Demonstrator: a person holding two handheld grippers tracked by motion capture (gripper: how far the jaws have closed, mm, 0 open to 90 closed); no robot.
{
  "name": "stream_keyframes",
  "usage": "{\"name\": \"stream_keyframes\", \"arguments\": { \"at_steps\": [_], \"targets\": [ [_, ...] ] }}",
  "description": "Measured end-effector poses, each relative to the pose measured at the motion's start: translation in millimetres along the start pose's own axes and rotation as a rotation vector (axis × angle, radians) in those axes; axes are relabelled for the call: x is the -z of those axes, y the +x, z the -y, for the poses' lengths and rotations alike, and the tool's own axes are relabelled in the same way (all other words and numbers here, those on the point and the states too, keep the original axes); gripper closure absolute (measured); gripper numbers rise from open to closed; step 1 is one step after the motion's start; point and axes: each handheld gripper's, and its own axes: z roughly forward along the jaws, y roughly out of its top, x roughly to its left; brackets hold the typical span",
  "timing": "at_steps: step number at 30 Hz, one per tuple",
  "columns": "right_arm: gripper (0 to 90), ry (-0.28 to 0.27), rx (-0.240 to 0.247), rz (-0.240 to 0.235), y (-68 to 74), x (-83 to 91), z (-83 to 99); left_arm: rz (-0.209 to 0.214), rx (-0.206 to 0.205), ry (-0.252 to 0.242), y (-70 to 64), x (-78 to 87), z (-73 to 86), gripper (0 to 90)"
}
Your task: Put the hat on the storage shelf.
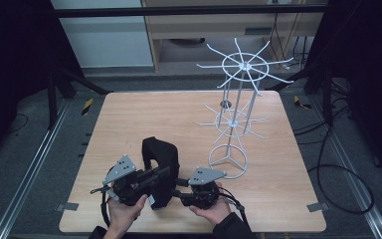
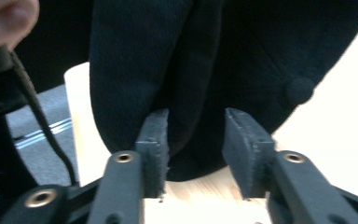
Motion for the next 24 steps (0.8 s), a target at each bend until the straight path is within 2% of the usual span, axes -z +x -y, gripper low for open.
{"name": "stream_keyframes", "arguments": {
  "at_steps": [2, 5, 7, 10, 14, 19, 24],
  "targets": [
    [75.5, 0.004, -0.01, -0.026, -0.8, -0.8, 0.7, 0.006, -0.01, 0.005, -0.9, -1.5, 1.0, 82.5],
    [89.1, 0.014, -0.017, -0.038, -1.7, -0.3, 1.6, 0.011, -0.02, 0.011, -1.4, -2.2, 1.3, 82.5],
    [90.0, 0.019, -0.013, -0.042, -2.0, 1.2, 1.6, 0.011, -0.024, 0.009, -0.5, -2.2, 1.5, 82.5],
    [90.0, 0.029, -0.004, -0.025, -3.0, 4.7, 0.1, 0.006, -0.042, -0.005, 2.7, -1.3, 2.0, 82.2],
    [90.0, 0.051, 0.027, 0.041, -6.0, 13.6, -4.7, -0.011, -0.055, -0.005, 9.0, 0.5, 4.7, 81.1],
    [90.0, 0.102, 0.078, 0.114, -8.5, 21.5, -9.3, -0.027, -0.046, 0.031, 19.5, 4.1, 18.4, 79.7],
    [90.0, 0.129, 0.101, 0.111, -3.3, 14.5, -9.4, -0.062, -0.054, 0.05, 25.1, 16.4, 30.5, 76.9]
  ]
}}
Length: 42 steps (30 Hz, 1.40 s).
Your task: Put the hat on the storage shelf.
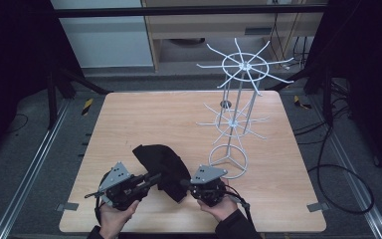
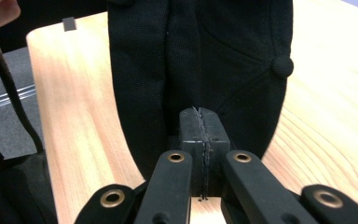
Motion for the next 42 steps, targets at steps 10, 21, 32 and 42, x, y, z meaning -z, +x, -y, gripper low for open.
{"name": "stream_keyframes", "arguments": {
  "at_steps": [10, 21, 32, 42],
  "targets": [
    [90.0, -0.016, -0.031, -0.041, 12.4, -14.4, -4.2, -0.066, 0.037, 0.04, 18.5, 21.4, 21.6, 74.9],
    [83.0, -0.031, -0.067, 0.017, 4.5, -11.6, 4.8, -0.129, 0.056, 0.125, 42.6, 32.1, 47.2, 69.6],
    [75.3, -0.017, -0.127, 0.122, -17.5, 1.1, 20.3, -0.246, 0.056, 0.196, 49.3, 38.9, 54.8, 39.5],
    [72.4, -0.019, -0.154, 0.168, -28.9, 22.0, 34.6, -0.28, 0.019, 0.105, 52.0, 51.9, 36.0, 34.0]
  ]
}}
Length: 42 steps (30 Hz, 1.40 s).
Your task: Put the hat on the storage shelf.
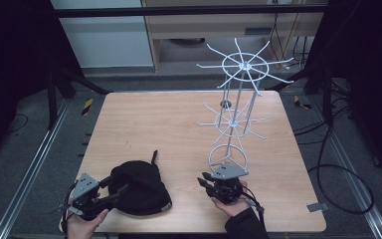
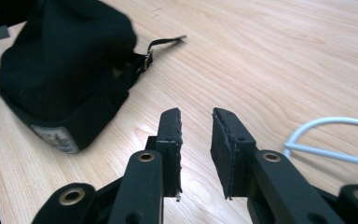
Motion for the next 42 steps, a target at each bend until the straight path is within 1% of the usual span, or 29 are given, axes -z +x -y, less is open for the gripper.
{"name": "stream_keyframes", "arguments": {
  "at_steps": [2, 4, 5, 6, 8, 10, 11, 13, 15, 16, 17, 19, 20, 24, 27, 31, 32, 33, 35, 37, 39, 40, 41, 42],
  "targets": [
    [71.8, -0.01, -0.009, 0.008, -4.5, 7.0, 2.2, -0.005, -0.032, 0.0, 4.3, -3.3, -9.2, 34.0],
    [71.0, -0.015, -0.019, 0.016, -8.2, 12.9, 4.8, -0.002, -0.053, 0.002, 7.5, -5.2, -14.6, 34.0],
    [70.7, -0.015, -0.023, 0.022, -9.3, 15.0, 5.9, 0.007, -0.072, 0.01, 10.9, -7.2, -18.5, 33.6],
    [70.4, -0.016, -0.022, 0.028, -11.8, 18.2, 8.0, 0.001, -0.088, 0.019, 14.0, -8.9, -20.7, 33.2],
    [69.9, -0.015, -0.027, 0.039, -15.1, 23.5, 11.4, 0.013, -0.096, 0.039, 19.2, -12.6, -22.7, 33.1],
    [69.6, -0.015, -0.029, 0.047, -18.1, 27.3, 14.5, 0.028, -0.113, 0.073, 24.8, -17.2, -21.7, 32.6],
    [69.5, -0.014, -0.03, 0.052, -19.6, 29.4, 16.3, 0.043, -0.112, 0.093, 27.1, -20.0, -19.8, 32.5],
    [69.1, -0.009, -0.039, 0.058, -21.6, 33.1, 19.7, 0.05, -0.119, 0.121, 30.0, -24.4, -14.4, 32.8],
    [68.5, -0.009, -0.037, 0.059, -22.5, 35.5, 22.2, 0.053, -0.128, 0.155, 32.4, -28.2, -9.3, 33.7],
    [68.0, -0.01, -0.045, 0.054, -22.4, 36.2, 22.8, 0.051, -0.132, 0.171, 34.1, -29.6, -7.3, 35.7],
    [67.3, -0.013, -0.053, 0.045, -22.0, 36.2, 22.8, 0.05, -0.127, 0.176, 35.9, -30.6, -5.4, 39.5],
    [65.1, -0.021, -0.059, 0.025, -18.6, 34.2, 20.5, 0.056, -0.106, 0.185, 39.9, -31.6, -3.1, 48.5],
    [63.7, -0.027, -0.058, 0.01, -15.4, 32.5, 18.5, 0.059, -0.088, 0.188, 41.6, -31.7, -2.7, 51.5],
    [59.1, -0.045, -0.059, -0.052, 1.5, 19.6, 7.8, 0.054, -0.054, 0.198, 42.1, -31.2, -1.7, 63.5],
    [56.8, -0.051, -0.051, -0.101, 16.3, 3.6, -1.5, 0.051, -0.031, 0.207, 41.2, -31.0, -1.1, 71.7],
    [55.5, -0.041, -0.038, -0.171, 39.2, -20.6, -13.3, 0.05, -0.009, 0.21, 39.9, -29.8, 0.1, 78.4],
    [55.3, -0.04, -0.024, -0.181, 45.0, -26.7, -15.8, 0.049, -0.006, 0.21, 39.3, -29.6, 0.5, 79.5],
    [55.4, -0.036, -0.021, -0.183, 50.4, -32.8, -18.1, 0.049, -0.003, 0.209, 38.5, -29.4, 0.8, 80.1],
    [55.7, -0.025, -0.018, -0.206, 60.2, -44.6, -21.6, 0.046, -0.001, 0.207, 36.6, -28.7, 1.4, 81.0],
    [55.9, 0.001, -0.003, -0.212, 69.2, -56.6, -23.2, 0.045, -0.003, 0.202, 34.9, -27.4, 2.1, 81.5],
    [56.6, 0.018, -0.002, -0.206, 74.1, -65.1, -22.9, 0.045, 0.001, 0.192, 33.3, -25.7, 2.9, 81.8],
    [58.3, 0.047, 0.004, -0.193, 76.6, -70.6, -22.2, 0.045, 0.002, 0.191, 32.6, -25.1, 3.2, 81.9],
    [61.0, 0.059, 0.007, -0.188, 77.6, -73.3, -21.8, 0.044, -0.001, 0.186, 31.9, -24.0, 3.6, 82.0],
    [66.5, 0.068, 0.014, -0.179, 78.2, -76.6, -21.6, 0.045, 0.001, 0.184, 31.1, -22.7, 4.1, 82.2]
  ]
}}
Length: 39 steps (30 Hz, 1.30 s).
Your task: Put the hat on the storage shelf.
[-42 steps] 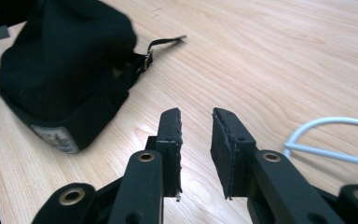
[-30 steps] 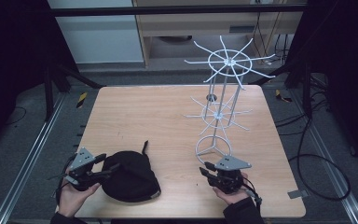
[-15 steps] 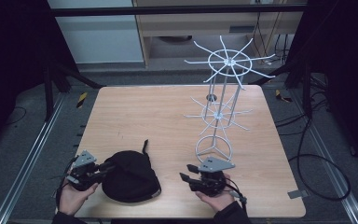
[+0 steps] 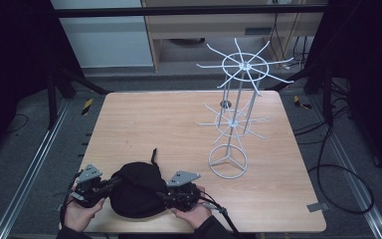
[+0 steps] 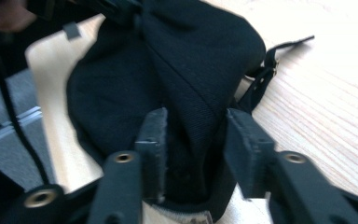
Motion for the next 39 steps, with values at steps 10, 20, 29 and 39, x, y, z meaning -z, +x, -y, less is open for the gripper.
{"name": "stream_keyframes", "arguments": {
  "at_steps": [10, 20, 29, 39],
  "targets": [
    [86.3, -0.052, -0.025, 0.14, -19.9, -15.4, -17.1, 0.054, -0.028, -0.002, -18.1, 8.9, 9.0, 82.7],
    [67.0, -0.114, -0.009, 0.176, -33.0, 7.5, -20.5, 0.033, -0.079, -0.091, -18.9, 23.4, -5.4, 57.3],
    [56.1, -0.176, -0.048, 0.236, -58.6, 87.0, -5.0, 0.059, -0.21, -0.022, -27.8, 4.6, -40.7, 44.4],
    [47.0, -0.169, -0.124, 0.347, -89.8, 145.4, 45.1, 0.09, -0.338, 0.096, -39.4, -29.7, -53.6, 44.2]
  ]
}}
